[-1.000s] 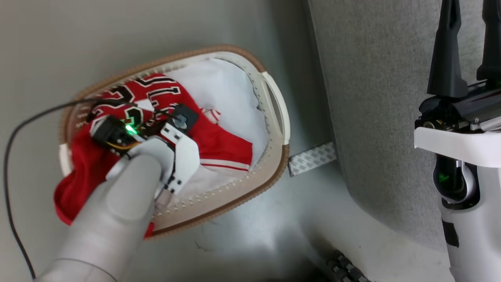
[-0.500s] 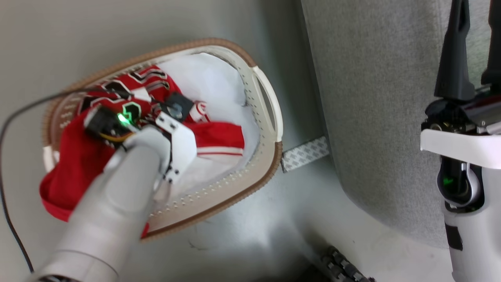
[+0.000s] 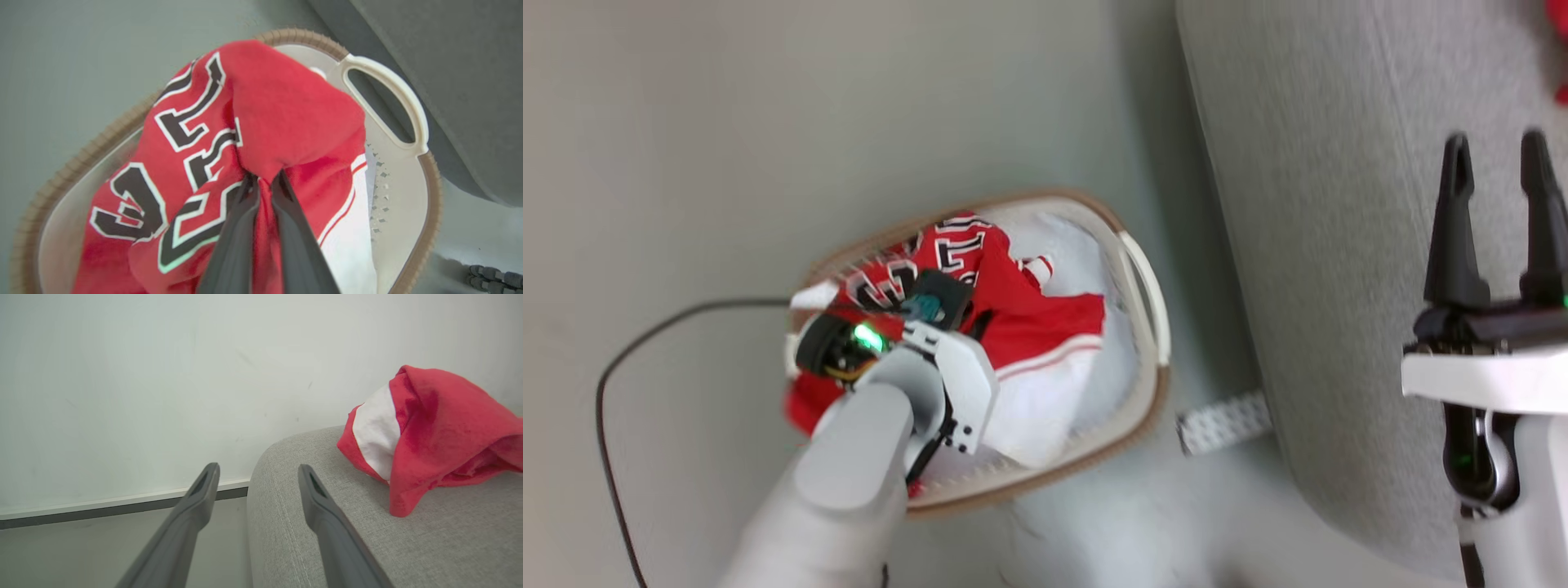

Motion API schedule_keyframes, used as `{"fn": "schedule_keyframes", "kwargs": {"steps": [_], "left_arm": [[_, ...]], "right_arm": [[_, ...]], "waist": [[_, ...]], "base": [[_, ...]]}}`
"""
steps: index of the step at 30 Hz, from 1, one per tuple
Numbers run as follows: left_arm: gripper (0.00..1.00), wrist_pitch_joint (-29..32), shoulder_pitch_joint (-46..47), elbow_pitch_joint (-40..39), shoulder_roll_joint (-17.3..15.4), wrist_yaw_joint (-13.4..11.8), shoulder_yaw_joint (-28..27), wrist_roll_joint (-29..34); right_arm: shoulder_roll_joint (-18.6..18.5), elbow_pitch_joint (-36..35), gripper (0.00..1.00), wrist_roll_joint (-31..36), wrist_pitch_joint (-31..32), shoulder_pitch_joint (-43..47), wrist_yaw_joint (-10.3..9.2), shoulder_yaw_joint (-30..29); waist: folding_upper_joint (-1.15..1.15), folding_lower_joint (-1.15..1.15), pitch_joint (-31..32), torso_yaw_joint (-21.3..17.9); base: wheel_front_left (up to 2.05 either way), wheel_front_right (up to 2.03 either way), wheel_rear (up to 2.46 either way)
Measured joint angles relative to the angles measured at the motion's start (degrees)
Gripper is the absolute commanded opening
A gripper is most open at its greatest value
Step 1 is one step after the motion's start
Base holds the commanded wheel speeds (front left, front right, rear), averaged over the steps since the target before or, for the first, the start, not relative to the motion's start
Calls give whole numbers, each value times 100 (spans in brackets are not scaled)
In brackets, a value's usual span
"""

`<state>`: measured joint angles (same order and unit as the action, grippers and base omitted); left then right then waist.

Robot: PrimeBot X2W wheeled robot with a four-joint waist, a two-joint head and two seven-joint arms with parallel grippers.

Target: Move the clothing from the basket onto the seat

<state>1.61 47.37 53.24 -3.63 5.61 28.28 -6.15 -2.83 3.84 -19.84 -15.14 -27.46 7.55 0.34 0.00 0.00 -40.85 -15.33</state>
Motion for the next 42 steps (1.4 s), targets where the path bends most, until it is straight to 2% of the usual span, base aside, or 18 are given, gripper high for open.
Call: {"fn": "schedule_keyframes", "kwargs": {"steps": [6, 10, 16, 23, 32, 42], "left_arm": [[0, -444, -467, -403, 60, 70, -157, -790], [0, -571, -853, -792, 71, 84, 7, -1362], [0, -727, -1260, -1336, 79, -140, 101, -1916], [0, -875, -1626, -1907, 45, -415, -59, -2103], [0, -703, -1982, -3051, -352, -671, -359, -2320], [0, -253, -2309, -4279, -702, -926, -474, -2386]], "right_arm": [[1, 162, 100, 258, 0, 426, 0, -147], [0, 257, 100, 386, 0, 755, 0, -208], [-1, 430, 100, 569, 0, 1315, 0, -314], [-1, 628, 100, 697, 0, 1953, 0, -240], [-2, 818, 100, 724, 0, 2581, 0, 41], [-2, 886, 100, 650, 0, 2742, 0, 344]], "waist": [[0, -1, 861, 409], [0, -1, 1456, 680], [0, -2, 2326, 1064], [0, -3, 3248, 1407], [0, -3, 4183, 1547], [1, -2, 4429, 1403]], "base": [[0, 0, 0], [0, 0, 0], [0, 0, 0], [0, 0, 0], [0, 0, 0], [0, 0, 0]]}}
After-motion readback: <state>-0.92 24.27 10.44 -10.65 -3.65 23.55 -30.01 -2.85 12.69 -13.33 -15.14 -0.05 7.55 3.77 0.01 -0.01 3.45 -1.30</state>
